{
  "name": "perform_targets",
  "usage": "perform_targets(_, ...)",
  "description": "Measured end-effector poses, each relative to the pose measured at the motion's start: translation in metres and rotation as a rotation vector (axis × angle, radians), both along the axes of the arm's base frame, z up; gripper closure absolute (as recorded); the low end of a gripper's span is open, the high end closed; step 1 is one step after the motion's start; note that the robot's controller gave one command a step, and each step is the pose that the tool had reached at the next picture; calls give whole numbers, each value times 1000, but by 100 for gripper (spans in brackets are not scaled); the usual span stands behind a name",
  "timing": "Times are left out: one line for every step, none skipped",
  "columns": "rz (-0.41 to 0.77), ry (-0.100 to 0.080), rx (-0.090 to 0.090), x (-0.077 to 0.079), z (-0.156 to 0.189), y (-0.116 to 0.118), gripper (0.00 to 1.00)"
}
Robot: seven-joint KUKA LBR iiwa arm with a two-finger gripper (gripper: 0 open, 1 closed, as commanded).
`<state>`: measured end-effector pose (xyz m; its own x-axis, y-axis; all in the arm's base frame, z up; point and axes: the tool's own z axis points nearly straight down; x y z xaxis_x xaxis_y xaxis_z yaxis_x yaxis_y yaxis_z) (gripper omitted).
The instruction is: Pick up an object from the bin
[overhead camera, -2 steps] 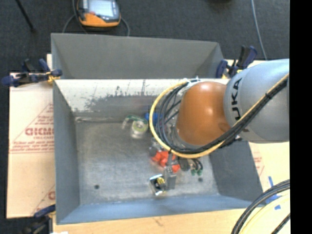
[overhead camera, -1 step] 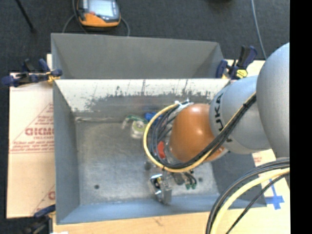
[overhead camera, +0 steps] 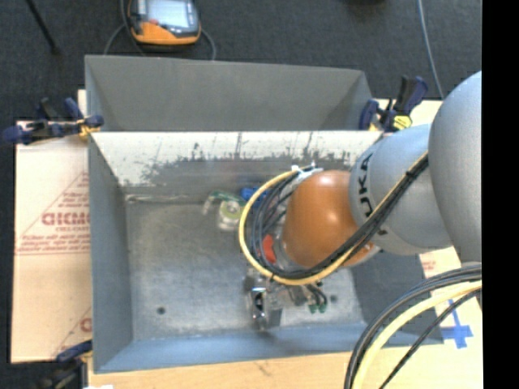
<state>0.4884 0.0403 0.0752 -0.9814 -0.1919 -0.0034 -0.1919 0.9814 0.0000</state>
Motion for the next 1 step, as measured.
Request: perform_targets(28, -8, -1, 11, 135, -3, 100)
